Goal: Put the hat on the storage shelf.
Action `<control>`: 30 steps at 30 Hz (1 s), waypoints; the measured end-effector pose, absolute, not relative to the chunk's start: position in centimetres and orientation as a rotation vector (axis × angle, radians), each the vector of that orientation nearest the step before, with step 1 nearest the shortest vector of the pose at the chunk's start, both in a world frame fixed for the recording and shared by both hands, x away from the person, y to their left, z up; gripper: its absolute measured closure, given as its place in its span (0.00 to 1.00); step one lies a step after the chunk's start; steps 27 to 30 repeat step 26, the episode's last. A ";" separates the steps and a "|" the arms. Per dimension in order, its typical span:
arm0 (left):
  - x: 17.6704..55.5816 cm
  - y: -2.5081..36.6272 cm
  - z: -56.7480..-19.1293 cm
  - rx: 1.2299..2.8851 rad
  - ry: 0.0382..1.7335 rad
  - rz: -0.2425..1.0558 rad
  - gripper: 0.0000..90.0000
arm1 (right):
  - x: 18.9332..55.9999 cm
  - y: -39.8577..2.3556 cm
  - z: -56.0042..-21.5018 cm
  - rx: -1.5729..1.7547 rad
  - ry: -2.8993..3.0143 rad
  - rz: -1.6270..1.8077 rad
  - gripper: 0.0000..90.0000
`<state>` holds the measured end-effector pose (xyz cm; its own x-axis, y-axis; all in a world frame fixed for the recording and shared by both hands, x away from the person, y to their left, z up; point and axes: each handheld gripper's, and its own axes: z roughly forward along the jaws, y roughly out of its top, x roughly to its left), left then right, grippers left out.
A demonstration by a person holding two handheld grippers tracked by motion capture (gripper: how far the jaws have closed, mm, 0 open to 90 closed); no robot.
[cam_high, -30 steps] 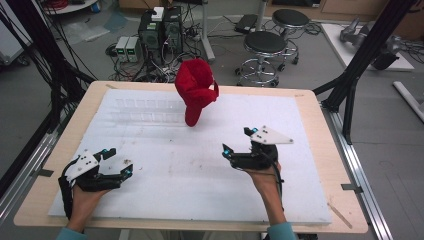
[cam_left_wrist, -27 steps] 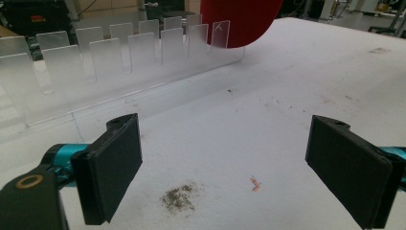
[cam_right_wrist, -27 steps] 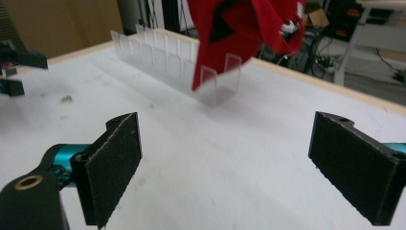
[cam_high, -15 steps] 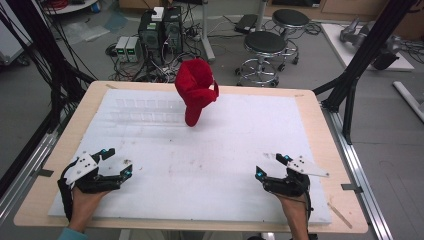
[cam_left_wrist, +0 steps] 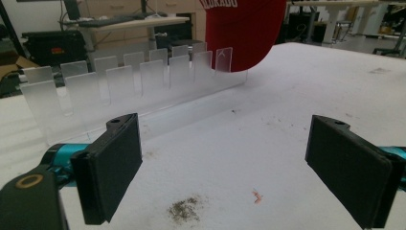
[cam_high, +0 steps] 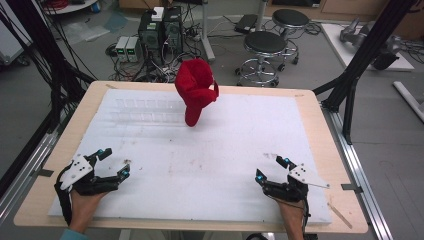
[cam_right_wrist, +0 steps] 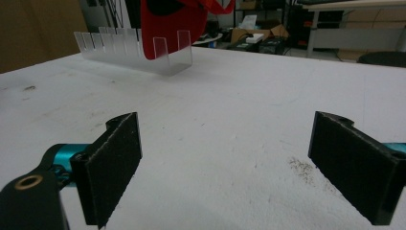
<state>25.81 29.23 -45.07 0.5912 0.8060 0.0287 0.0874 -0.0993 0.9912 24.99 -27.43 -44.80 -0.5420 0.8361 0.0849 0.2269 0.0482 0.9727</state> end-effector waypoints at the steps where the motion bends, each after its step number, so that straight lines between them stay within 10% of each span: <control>1: 25.7 29.2 -45.1 1.566 0.769 0.726 0.14 | 25.0 -27.3 -44.9 1.069 1.809 1.522 0.11; 30: 25.4 29.4 -45.2 1.536 0.762 0.738 0.14 | 24.6 -27.1 -45.1 1.020 1.777 1.513 0.11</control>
